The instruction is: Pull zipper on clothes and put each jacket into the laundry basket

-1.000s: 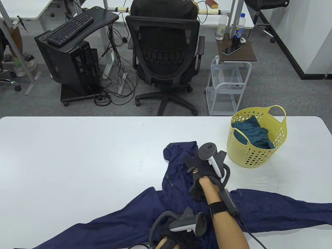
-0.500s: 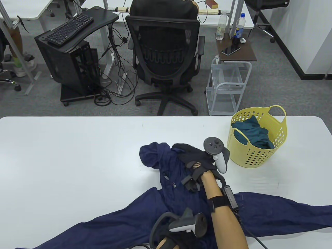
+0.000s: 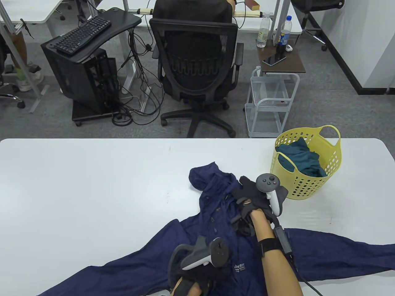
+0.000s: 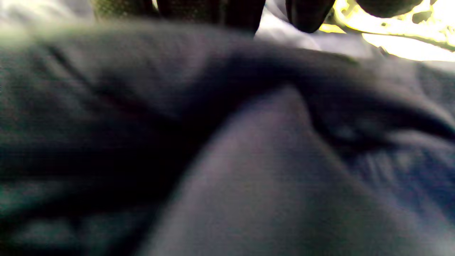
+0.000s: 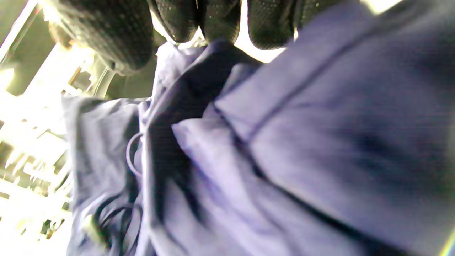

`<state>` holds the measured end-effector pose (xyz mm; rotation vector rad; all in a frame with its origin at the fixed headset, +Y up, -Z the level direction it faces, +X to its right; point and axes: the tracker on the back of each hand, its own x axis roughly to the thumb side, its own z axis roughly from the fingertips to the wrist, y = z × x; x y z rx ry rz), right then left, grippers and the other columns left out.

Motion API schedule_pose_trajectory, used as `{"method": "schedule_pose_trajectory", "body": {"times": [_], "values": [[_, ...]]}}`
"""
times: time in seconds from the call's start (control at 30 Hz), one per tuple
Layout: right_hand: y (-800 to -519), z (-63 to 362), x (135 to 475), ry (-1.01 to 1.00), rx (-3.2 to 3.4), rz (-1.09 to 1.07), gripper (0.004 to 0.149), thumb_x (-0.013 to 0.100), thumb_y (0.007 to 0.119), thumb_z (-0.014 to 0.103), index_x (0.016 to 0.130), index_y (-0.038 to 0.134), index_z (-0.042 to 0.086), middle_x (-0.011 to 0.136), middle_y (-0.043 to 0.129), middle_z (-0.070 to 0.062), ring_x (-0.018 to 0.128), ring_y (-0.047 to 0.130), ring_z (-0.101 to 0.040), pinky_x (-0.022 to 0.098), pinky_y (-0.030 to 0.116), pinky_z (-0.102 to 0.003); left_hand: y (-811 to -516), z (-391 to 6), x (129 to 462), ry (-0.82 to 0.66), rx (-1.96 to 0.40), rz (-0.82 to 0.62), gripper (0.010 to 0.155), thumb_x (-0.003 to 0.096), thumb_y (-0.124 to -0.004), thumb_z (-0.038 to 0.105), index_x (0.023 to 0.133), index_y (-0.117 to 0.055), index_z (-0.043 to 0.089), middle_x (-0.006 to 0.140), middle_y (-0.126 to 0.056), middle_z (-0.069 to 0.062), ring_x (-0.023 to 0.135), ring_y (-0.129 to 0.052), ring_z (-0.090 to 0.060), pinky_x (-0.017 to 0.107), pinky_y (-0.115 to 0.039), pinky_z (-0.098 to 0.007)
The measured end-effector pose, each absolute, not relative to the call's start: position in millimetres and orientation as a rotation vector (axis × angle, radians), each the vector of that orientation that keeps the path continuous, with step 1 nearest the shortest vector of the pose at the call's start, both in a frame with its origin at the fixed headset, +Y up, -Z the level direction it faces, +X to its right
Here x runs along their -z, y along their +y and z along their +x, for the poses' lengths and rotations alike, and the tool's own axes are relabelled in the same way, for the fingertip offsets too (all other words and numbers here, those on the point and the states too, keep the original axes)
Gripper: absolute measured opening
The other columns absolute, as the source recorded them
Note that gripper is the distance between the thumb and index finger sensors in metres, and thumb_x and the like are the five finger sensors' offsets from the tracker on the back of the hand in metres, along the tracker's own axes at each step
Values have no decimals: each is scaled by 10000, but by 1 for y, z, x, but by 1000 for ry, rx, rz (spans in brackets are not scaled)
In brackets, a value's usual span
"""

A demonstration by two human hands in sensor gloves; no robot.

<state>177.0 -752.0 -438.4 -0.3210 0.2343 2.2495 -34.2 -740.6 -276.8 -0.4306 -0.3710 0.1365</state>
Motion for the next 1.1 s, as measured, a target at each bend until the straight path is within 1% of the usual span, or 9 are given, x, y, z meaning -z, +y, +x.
{"method": "schedule_pose_trajectory", "body": {"times": [0.13,0.23,0.3,0.4,0.5,0.63,0.77,0.93,1.1], "values": [[-731,176,418,150,-2396,-198,635,498,819,430,1064,593,250,1162,519,-65,990,564,-476,673,562,-618,-731,-64,287,-250,-202,-303,615,386,-656,611,972,-690,429,1054,-795,18,793,-913,-267,592,-714,-535],[-717,173,389,102,-2493,-43,592,493,827,435,1034,674,249,1143,592,-50,981,600,-462,669,579,-607,-727,-86,293,-121,-213,-231,605,386,-692,585,962,-723,402,1031,-830,19,834,-876,-294,601,-694,-554],[-715,171,369,135,-2549,32,570,489,833,442,1013,722,247,1117,657,-60,952,657,-452,655,606,-595,-728,-94,295,-44,-168,-255,602,385,-713,576,967,-708,421,1056,-801,39,918,-783,-318,641,-638,-578],[-725,165,330,236,-2694,68,581,488,832,472,1014,733,244,1107,676,-72,932,679,-455,647,621,-584,-739,-101,298,-25,-99,-464,665,380,-713,618,1015,-611,450,1140,-665,49,1025,-596,-356,700,-511,-621],[-745,162,301,458,-2827,72,647,480,836,535,1047,695,255,1142,630,-82,940,662,-508,643,619,-617,-762,-102,301,-4,-95,-691,767,362,-733,653,1055,-451,485,1222,-373,52,1095,-344,-366,731,-348,-660],[-768,171,299,733,-2881,23,824,466,826,602,1126,453,281,1221,317,-64,1022,422,-556,678,526,-674,-784,-111,309,22,-69,-770,901,301,-769,677,1012,-227,565,1176,-53,126,1090,-85,-301,721,-164,-666],[-775,194,311,766,-2896,-84,869,456,821,607,1125,338,335,1226,230,-10,1056,303,-540,712,476,-652,-793,-137,318,62,-114,-782,1057,180,-816,649,965,-111,589,1133,56,172,1061,49,-257,650,1,-675],[-780,218,323,654,-2895,-253,719,483,776,490,1085,387,441,1219,241,119,1093,270,-402,744,440,-576,-799,-167,330,104,-215,-700,1052,190,-829,619,962,-115,584,1131,35,205,1050,60,-251,641,10,-672],[-783,218,329,514,-2995,-340,679,473,711,515,1081,419,436,1222,318,116,1101,326,-384,744,437,-604,-788,-173,336,210,-110,-386,989,227,-775,639,980,-138,559,1170,-56,139,1092,-79,-270,696,-115,-680]]}}
